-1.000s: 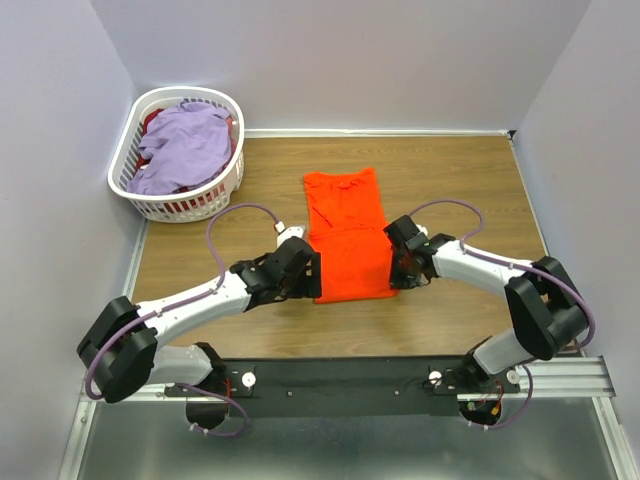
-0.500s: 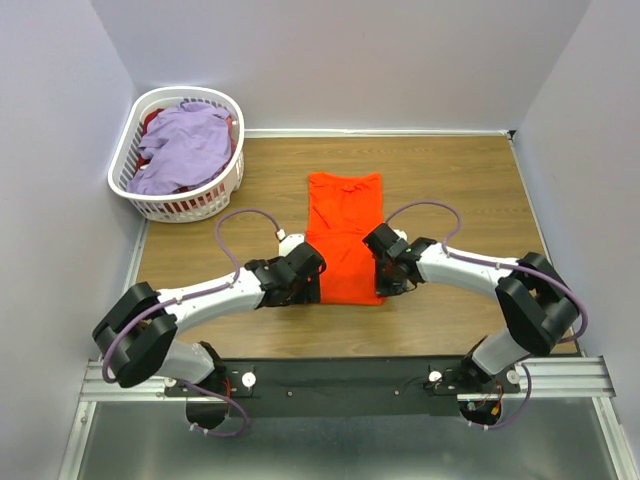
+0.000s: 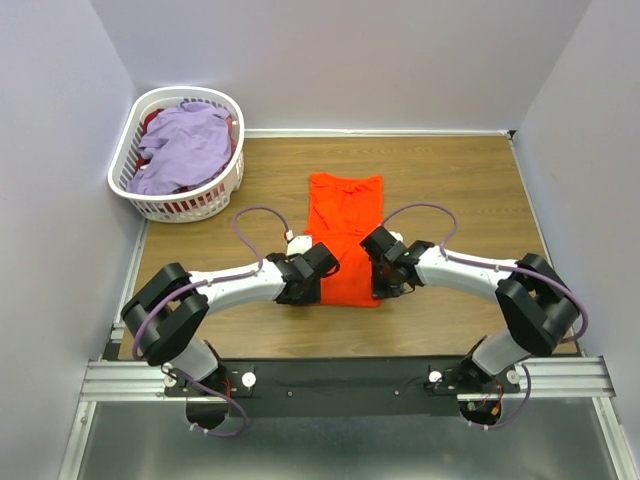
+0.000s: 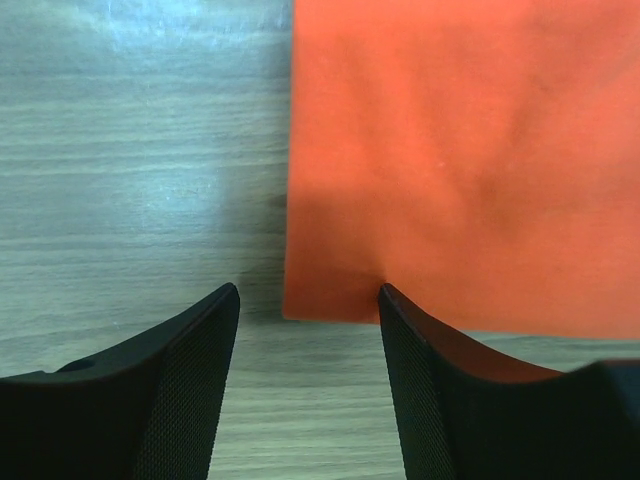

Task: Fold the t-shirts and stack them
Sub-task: Fold the tshirt

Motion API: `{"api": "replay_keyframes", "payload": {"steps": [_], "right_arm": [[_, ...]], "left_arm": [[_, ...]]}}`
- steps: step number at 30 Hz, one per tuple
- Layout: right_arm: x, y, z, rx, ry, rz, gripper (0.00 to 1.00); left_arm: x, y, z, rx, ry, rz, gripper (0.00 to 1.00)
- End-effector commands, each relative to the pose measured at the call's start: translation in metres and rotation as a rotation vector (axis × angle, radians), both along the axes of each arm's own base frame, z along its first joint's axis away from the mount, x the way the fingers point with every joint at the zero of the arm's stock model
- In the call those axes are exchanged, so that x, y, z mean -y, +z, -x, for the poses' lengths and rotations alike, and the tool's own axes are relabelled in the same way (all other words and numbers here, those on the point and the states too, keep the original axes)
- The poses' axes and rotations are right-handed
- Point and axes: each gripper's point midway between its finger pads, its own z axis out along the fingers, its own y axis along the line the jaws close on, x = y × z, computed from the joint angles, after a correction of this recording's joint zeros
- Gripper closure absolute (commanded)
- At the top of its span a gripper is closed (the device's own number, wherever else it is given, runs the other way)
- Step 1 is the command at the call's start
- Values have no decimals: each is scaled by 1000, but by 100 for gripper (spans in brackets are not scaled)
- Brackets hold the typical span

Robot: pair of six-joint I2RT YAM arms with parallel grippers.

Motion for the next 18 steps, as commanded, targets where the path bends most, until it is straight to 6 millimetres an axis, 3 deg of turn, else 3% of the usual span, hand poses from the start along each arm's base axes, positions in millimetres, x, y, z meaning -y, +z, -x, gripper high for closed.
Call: {"api": "replay_keyframes", "payload": {"steps": [1,7,12,16,18], "right_arm": [[34,-39,47,-164,30,129,99],[35,-39,49,-161,30,126,99],[33,-35,47,-152,26,112,99],[33,-33,46,-141,19,108,99],[34,-33,46,-137,16,109,99]], "left_arm": [[-10,-5,0,3,28,-73,35],[-9,-20,3,-32,5,-88,36],[-6,-33,11,-71,-19,-71,45],[-8,-36,16,-84,-21,-68,58],[-8,-36,16,-84,-24,-67,59]]}}
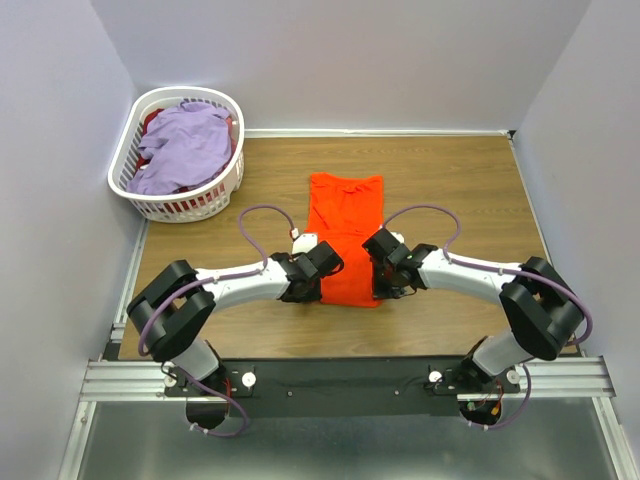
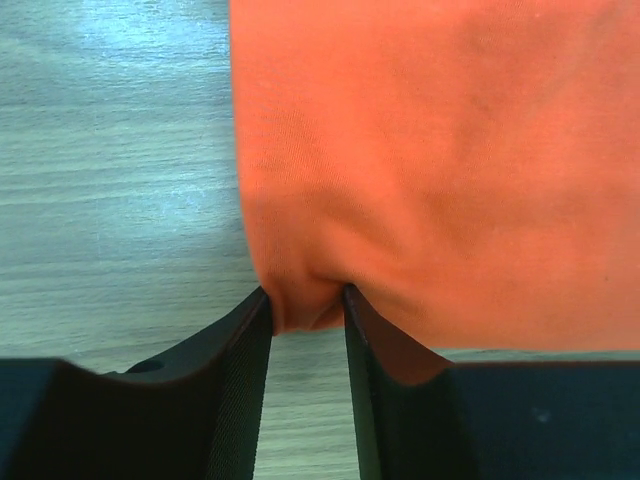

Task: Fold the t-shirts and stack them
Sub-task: Fold the tshirt

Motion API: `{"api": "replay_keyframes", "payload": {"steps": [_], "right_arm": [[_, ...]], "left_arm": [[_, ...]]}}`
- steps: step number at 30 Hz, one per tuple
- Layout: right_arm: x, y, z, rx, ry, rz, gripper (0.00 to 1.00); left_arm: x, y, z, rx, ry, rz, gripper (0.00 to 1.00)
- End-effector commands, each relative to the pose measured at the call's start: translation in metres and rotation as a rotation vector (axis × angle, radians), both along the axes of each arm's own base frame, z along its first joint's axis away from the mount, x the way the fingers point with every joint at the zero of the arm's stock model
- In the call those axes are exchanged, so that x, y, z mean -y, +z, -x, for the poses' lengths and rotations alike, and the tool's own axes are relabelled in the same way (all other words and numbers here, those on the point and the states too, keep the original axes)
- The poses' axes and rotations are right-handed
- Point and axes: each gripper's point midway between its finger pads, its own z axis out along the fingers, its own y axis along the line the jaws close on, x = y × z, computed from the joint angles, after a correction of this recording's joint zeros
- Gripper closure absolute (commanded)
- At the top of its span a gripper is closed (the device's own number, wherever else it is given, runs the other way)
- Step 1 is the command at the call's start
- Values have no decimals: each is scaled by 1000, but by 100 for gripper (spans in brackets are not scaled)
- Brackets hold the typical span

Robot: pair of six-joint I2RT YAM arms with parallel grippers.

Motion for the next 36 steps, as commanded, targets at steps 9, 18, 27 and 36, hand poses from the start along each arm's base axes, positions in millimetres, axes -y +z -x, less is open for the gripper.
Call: {"api": "replay_keyframes", "payload": {"steps": [9,18,27,36], "right_arm": [[35,-33,45,-158,16,141,99],[31,-20,82,-244,39,114,99],[19,-3,166,-350,115,180,99],[28,89,90,-52,43,228,99]], "left_arm": [[-29,-35,31,-118,-33,-99,84],[-21,-12,69,-158,-119,-35,100],[-1,26,156,-262,-200,43,100],[3,92,106,-72,-134,182,100]]}}
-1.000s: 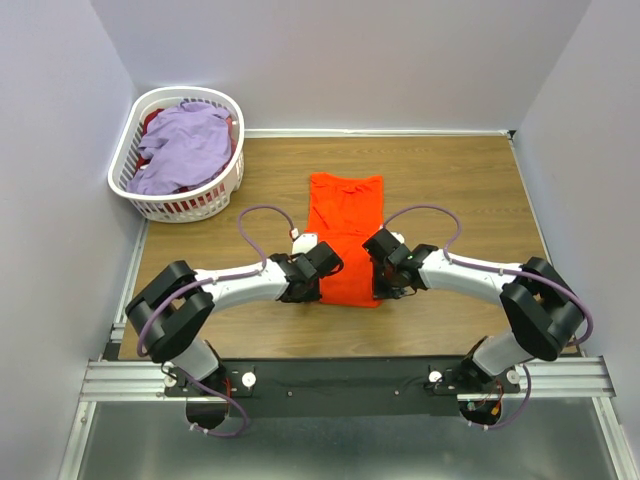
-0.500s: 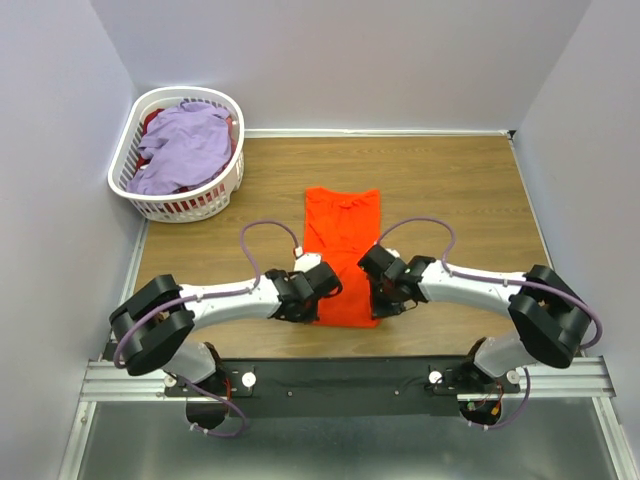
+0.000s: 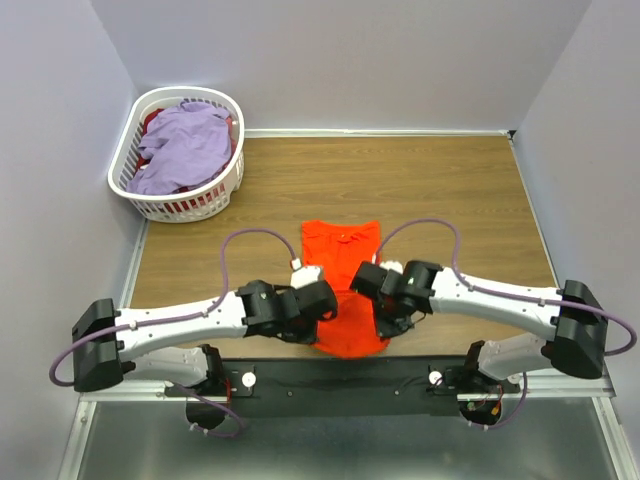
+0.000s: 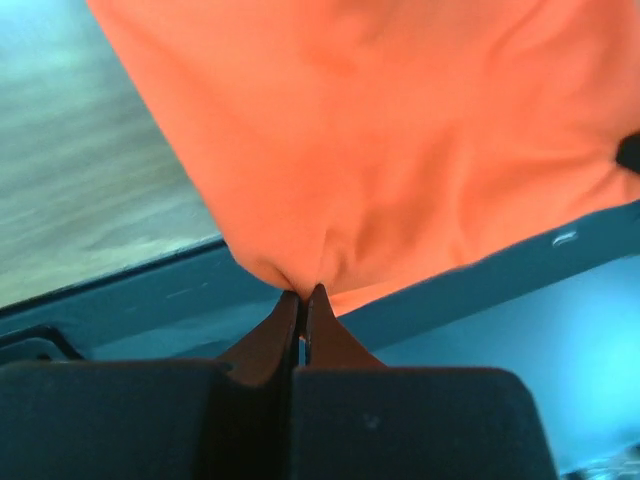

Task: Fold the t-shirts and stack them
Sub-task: Fold the tshirt

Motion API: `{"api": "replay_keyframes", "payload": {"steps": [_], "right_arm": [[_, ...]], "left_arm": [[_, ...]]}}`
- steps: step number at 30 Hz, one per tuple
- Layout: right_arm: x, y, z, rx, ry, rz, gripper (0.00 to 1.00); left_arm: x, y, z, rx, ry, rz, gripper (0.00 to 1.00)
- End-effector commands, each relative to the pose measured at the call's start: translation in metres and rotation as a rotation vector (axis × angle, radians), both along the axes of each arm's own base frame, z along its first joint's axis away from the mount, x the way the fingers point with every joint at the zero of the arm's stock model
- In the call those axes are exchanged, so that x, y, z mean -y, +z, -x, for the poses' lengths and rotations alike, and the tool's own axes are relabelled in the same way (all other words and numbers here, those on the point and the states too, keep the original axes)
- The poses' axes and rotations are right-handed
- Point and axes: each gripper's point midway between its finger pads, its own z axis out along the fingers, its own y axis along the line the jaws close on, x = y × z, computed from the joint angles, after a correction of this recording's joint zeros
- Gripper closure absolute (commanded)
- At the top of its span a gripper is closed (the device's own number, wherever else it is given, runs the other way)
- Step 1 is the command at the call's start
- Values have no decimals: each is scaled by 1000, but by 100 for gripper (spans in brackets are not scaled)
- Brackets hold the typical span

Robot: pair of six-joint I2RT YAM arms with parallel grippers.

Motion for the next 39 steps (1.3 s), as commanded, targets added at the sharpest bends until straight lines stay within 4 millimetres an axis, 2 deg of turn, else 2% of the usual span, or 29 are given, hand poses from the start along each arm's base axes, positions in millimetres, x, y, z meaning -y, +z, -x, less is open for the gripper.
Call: {"api": "replay_keyframes", "payload": {"steps": [1,3,5,6,7,9,12,19,20,21,31,33,39], "right_arm": [[34,41,-57,174,-78,146,99],[35,56,-81,213,-96,121,99],[33,67,-97,245,-97,112,99],[28,78,-107,276,-82,96,99],[30,80,-116,277,-95,105,99],[25,90,-131,300,-80,93,99],[23,90,-142,300,-51,119,99],[22,107,-178,338,-54,112,99],[23,105,-180,331,-60,117,99],[22,109,-185,342,-53,113,99],[30,91,-234,319,-57,121,99],[31,85,-243,314,-51,136,99],[36,75,-275,315,-72,127,99]], "left_arm": [[-13,30,-55,136,84,0,100],[-20,40,-84,188,136,22,100],[-22,52,-102,235,126,38,100],[-20,58,-109,260,130,58,100],[-22,63,-119,276,128,64,100],[-20,66,-128,294,121,69,100],[-24,72,-142,328,119,49,100],[-22,88,-176,385,125,89,100],[-21,87,-176,381,111,86,100],[-23,89,-183,393,123,96,100],[-23,77,-227,398,98,82,100],[-26,79,-240,416,108,78,100],[-30,66,-273,413,129,78,100]]}}
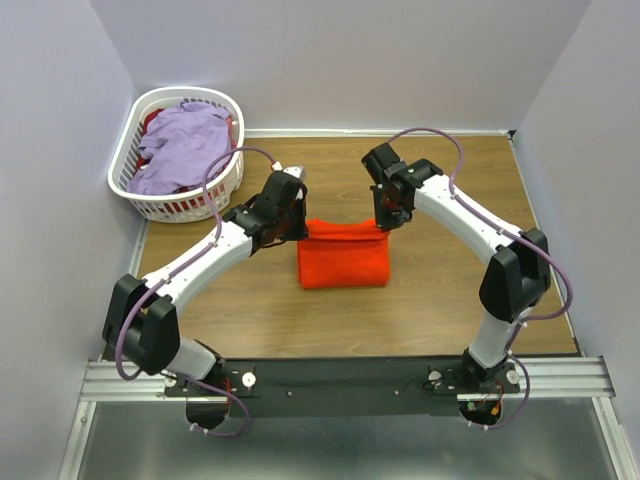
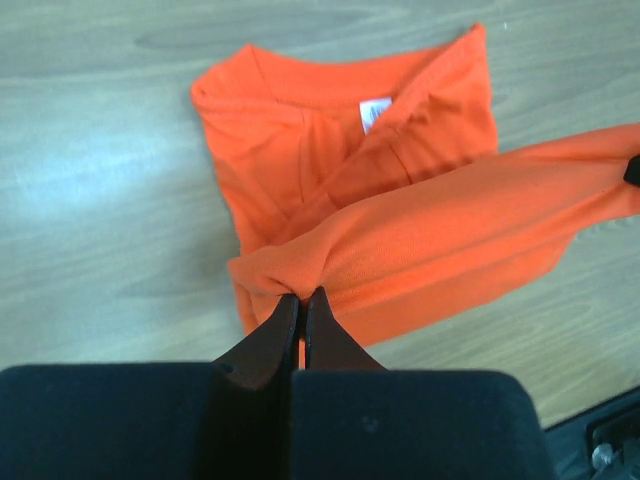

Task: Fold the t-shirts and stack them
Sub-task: Fold the tshirt

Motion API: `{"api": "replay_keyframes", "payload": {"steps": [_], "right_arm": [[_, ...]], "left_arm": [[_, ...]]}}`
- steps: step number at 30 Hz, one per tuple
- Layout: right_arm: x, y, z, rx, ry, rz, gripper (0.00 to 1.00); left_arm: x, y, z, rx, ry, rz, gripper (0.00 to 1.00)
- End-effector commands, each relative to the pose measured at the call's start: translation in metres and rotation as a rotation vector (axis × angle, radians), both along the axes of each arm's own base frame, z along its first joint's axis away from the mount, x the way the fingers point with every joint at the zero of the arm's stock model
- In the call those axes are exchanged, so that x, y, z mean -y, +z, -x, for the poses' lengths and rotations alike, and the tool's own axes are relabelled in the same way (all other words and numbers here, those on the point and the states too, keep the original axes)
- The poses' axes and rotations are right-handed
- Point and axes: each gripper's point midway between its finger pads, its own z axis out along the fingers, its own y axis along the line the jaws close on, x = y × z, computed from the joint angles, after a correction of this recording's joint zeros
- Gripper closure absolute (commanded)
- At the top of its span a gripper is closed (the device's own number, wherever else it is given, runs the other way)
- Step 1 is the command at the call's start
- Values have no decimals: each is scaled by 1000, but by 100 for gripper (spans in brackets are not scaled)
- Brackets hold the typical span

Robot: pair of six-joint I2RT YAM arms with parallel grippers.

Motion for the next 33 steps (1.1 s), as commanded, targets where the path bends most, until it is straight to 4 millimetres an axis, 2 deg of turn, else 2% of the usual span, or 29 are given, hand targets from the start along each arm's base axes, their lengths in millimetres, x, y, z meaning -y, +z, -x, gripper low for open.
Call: {"api": "replay_keyframes", "payload": {"steps": [1,3,9,17,18,20,21,22,23,24,25,27,28,30,31,32,33], "right_arm": [[20,-8,-26,2,-5,54,99],[22,-11,-37,4,-9,53,99],[29,-44,-53,-33,-25,61,99],[28,-83,-62,-65,-25,63,99],[29,-88,-63,-70,-26,71,99],[32,-89,-64,-64,-36,84,90],[32,-86,-66,-54,-37,85,84],[33,-83,-66,-46,-38,85,73],[32,-78,-67,-35,-33,78,67],[30,-70,-70,-17,-23,66,62],[28,-54,-73,19,-22,47,56],[26,-34,-77,69,-20,21,52],[23,-14,-77,115,-11,-15,52],[22,3,-76,163,-4,-52,52],[18,1,-71,171,11,-78,52],[16,17,-68,211,23,-115,52],[14,18,-63,215,36,-141,52]], "left_arm": [[-12,-10,-27,19,7,-48,100],[-15,-21,-38,7,21,-57,100],[-12,-60,-54,-41,23,-66,100],[-11,-85,-68,-55,57,-79,99],[-10,-85,-69,-53,57,-79,97],[-11,-87,-71,-53,63,-84,77],[-11,-83,-71,-42,64,-84,71],[-15,-81,-72,-34,80,-93,64],[-18,-78,-72,-24,93,-95,55],[-20,-73,-72,-9,106,-96,30],[-24,-63,-71,20,127,-87,12],[-25,-49,-71,57,141,-58,9],[-24,-30,-69,99,147,-23,9],[-26,-24,-59,119,140,1,13],[-21,-6,-55,168,123,45,14],[-20,-10,-47,163,108,53,19],[-16,-7,-42,171,86,72,22]]}}
